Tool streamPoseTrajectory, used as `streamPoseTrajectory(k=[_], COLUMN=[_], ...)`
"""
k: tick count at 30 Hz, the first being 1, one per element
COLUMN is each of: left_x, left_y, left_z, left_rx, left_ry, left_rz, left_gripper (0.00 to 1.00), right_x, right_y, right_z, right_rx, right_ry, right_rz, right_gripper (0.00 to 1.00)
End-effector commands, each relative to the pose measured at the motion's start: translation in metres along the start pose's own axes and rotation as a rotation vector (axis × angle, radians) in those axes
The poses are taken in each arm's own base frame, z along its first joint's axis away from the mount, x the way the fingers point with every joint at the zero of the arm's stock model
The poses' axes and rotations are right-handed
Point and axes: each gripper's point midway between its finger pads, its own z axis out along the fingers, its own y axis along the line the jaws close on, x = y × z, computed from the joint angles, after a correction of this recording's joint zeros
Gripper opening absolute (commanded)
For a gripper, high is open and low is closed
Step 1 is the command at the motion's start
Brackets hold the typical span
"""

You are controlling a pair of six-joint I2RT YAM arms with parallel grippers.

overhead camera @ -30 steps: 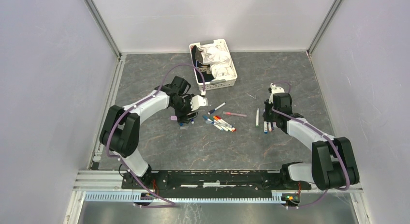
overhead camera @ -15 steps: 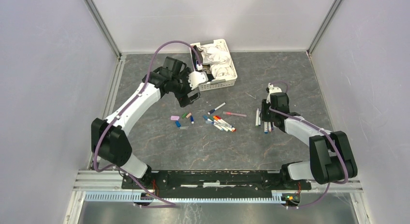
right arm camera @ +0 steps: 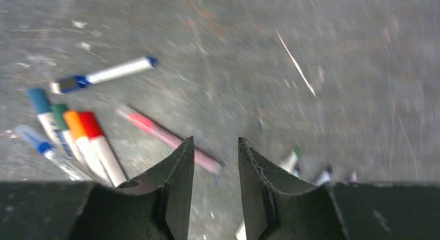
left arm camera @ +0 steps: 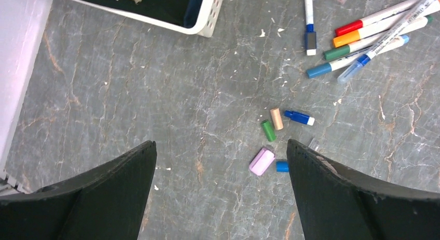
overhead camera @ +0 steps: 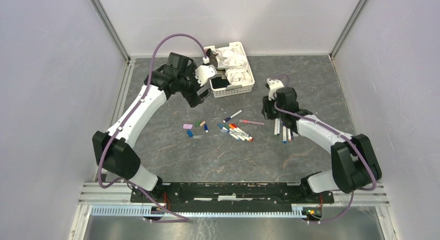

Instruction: Open the pen caps

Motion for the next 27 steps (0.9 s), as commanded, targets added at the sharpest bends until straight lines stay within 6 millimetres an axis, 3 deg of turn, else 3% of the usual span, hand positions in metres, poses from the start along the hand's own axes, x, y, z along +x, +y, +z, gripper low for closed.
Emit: streamPoseTrajectory(k=[1, 5, 8, 13, 17, 27], left_x=[-0.018, -0.014, -0.012, -0.017, -0.014, -0.005], left_y=[0.014, 0.012, 0.009, 0.025, 0.033, 0.03], left_z=[-0.032, -0.035, -0.038, -0.056, -0.062, -0.057], left_rx=[-0.069, -0.062, -0.052, -0.067, -0.076, -0.053], left_ry=[-0.072, -0.064, -0.062, -0.127, -0.128, -0.099], left_rz=[-0.054, -0.058, -0.067, -0.155, -0.174, -0.16], left_gripper=[1.0, 1.0, 1.0, 1.0, 1.0, 1.0], right_x=[-0.052, -0.047, -0.044, -0.041, -0.03, 0.007], right_y=[0.055, 0.098, 0.12, 0.141, 0.141, 0.127], right_z=[0.016, 0.042, 0.059, 0.075, 0.081, 0.092], right_rx=[-0.22, -0.383, -0.517, -0.622, -0.634, -0.577], right_ry=[-0.083, 0.02, 0.095, 0.153, 0.173, 0.288], right_rz=[-0.254, -0.496, -0.577, -0.645, -0.7, -0.785], right_gripper=[0.42, 0.46, 0.54, 0.6, 0.6, 0.57])
